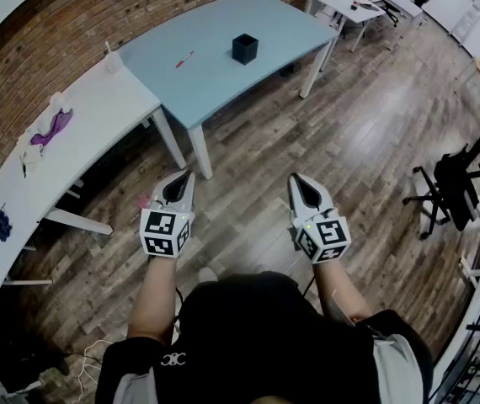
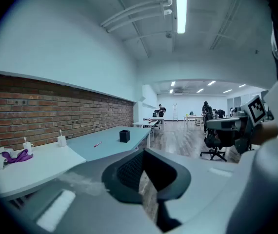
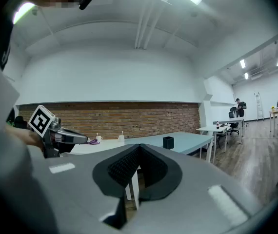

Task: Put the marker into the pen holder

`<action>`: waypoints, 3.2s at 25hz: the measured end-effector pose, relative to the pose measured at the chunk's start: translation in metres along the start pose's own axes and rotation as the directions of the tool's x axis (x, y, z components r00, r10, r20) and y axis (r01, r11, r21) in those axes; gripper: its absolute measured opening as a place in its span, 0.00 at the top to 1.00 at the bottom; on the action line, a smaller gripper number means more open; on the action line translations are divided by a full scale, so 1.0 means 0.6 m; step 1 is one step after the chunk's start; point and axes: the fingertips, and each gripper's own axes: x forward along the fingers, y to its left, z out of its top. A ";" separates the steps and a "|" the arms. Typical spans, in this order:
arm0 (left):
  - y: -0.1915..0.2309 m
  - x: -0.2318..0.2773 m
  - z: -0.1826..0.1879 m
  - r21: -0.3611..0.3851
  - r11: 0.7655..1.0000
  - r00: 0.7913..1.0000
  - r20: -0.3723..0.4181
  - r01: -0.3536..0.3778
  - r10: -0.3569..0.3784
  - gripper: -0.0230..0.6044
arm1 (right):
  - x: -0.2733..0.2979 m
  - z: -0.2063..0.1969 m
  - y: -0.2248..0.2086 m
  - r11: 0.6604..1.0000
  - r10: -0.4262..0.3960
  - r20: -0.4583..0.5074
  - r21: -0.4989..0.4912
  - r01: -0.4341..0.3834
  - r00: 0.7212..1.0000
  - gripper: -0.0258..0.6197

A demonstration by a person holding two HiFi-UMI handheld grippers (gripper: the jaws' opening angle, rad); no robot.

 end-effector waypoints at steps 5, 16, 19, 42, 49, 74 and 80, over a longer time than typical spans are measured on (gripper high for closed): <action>0.011 -0.015 -0.008 -0.011 1.000 1.000 -0.001 0.003 -0.003 0.95 | -0.005 -0.002 0.017 1.000 -0.002 0.004 0.013 0.002 1.000 0.95; 0.049 -0.022 -0.016 -0.037 0.999 1.000 0.008 0.017 -0.017 0.95 | 0.011 -0.007 0.046 1.000 -0.022 -0.007 0.007 0.022 1.000 0.95; 0.064 -0.027 -0.018 -0.044 0.999 1.000 0.014 0.022 -0.022 0.95 | 0.017 -0.008 0.057 0.999 -0.031 -0.004 0.015 0.031 1.000 0.95; 0.216 -0.045 -0.065 -0.071 0.988 0.990 0.030 0.139 -0.137 0.95 | 0.066 -0.043 0.185 0.986 -0.145 -0.054 -0.087 0.140 0.988 0.95; 0.235 0.005 -0.052 -0.047 0.989 0.990 0.021 0.140 -0.139 0.95 | 0.105 -0.045 0.149 0.986 -0.156 -0.042 -0.073 0.153 0.987 0.95; 0.301 0.411 0.070 0.001 0.999 0.993 -0.107 0.047 -0.047 0.95 | 0.407 -0.002 -0.215 0.997 -0.068 -0.031 0.033 0.069 0.997 0.95; 0.329 0.508 0.106 0.000 1.000 0.992 -0.123 -0.020 0.020 0.95 | 0.470 0.015 -0.300 0.997 -0.038 -0.012 0.067 0.039 0.999 0.95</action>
